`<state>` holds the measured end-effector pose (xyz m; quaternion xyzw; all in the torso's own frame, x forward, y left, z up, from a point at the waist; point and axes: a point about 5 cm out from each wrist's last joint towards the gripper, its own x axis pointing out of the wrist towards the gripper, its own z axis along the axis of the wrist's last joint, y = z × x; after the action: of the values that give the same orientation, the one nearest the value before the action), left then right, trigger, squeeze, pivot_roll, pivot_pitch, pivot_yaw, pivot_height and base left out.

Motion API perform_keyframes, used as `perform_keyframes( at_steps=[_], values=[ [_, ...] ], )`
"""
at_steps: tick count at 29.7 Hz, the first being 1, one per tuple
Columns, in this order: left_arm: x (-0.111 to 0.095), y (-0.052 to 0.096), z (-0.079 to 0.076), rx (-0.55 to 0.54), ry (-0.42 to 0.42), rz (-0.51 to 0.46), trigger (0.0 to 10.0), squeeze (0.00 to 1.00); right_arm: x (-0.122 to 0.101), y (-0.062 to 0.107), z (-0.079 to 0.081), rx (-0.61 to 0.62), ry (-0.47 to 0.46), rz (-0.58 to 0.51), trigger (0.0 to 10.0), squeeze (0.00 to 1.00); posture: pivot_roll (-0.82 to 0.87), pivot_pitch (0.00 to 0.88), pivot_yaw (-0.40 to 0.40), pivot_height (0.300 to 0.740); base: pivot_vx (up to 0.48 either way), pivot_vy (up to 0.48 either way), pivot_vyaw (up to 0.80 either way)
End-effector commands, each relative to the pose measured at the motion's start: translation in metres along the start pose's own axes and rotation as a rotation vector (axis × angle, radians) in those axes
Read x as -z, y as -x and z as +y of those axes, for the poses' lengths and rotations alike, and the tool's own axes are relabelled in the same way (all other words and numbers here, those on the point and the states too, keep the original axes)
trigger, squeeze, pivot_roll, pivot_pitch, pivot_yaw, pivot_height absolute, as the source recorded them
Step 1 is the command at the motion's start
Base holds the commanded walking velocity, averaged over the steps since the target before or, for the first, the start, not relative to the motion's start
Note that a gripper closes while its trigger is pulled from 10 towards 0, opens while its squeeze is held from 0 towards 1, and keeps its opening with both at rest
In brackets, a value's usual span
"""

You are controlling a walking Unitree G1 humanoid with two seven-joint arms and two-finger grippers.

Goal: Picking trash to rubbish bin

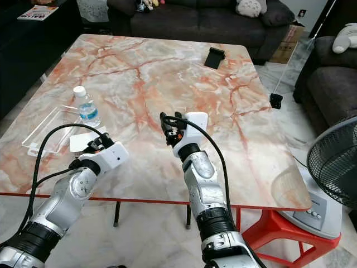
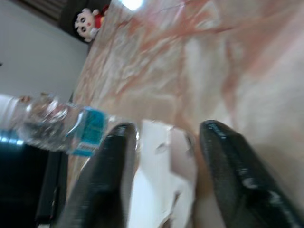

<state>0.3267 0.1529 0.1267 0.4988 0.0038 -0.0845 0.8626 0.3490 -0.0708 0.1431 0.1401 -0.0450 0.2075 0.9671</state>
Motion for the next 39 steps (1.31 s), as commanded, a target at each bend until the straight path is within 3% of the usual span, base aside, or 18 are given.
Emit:
perform_keyframes(
  at_steps=[1, 9, 10, 18, 39],
  values=[
    [-0.001, -0.003, 0.008, -0.039, -0.010, 0.009, 10.0, 1.00, -0.007, -0.002, 0.000, -0.001, 0.005, -0.022, 10.0, 0.00, 0.03, 0.097, -0.090, 0.740, 0.000, 0.000, 0.00],
    [-0.003, -0.003, 0.005, -0.021, -0.003, 0.015, 10.0, 1.00, -0.008, -0.003, 0.000, -0.005, 0.008, -0.024, 10.0, 0.00, 0.03, 0.083, -0.091, 0.740, 0.000, 0.000, 0.00],
    [-0.002, -0.003, 0.004, -0.016, -0.004, 0.019, 10.0, 0.00, -0.008, -0.004, 0.000, -0.007, 0.009, -0.024, 10.0, 0.00, 0.03, 0.078, -0.092, 0.740, 0.000, 0.000, 0.00],
    [0.004, -0.004, 0.001, -0.003, -0.015, 0.061, 10.0, 0.00, -0.009, -0.005, 0.001, -0.017, 0.010, -0.024, 10.0, 0.00, 0.03, 0.070, -0.094, 0.740, 0.000, 0.000, 0.00],
    [0.019, -0.005, 0.016, -0.115, -0.018, 0.183, 10.0, 0.00, -0.008, -0.005, 0.002, -0.020, 0.004, -0.019, 10.0, 0.00, 0.04, 0.083, -0.107, 0.740, 0.000, 0.000, 0.00]
  ],
)
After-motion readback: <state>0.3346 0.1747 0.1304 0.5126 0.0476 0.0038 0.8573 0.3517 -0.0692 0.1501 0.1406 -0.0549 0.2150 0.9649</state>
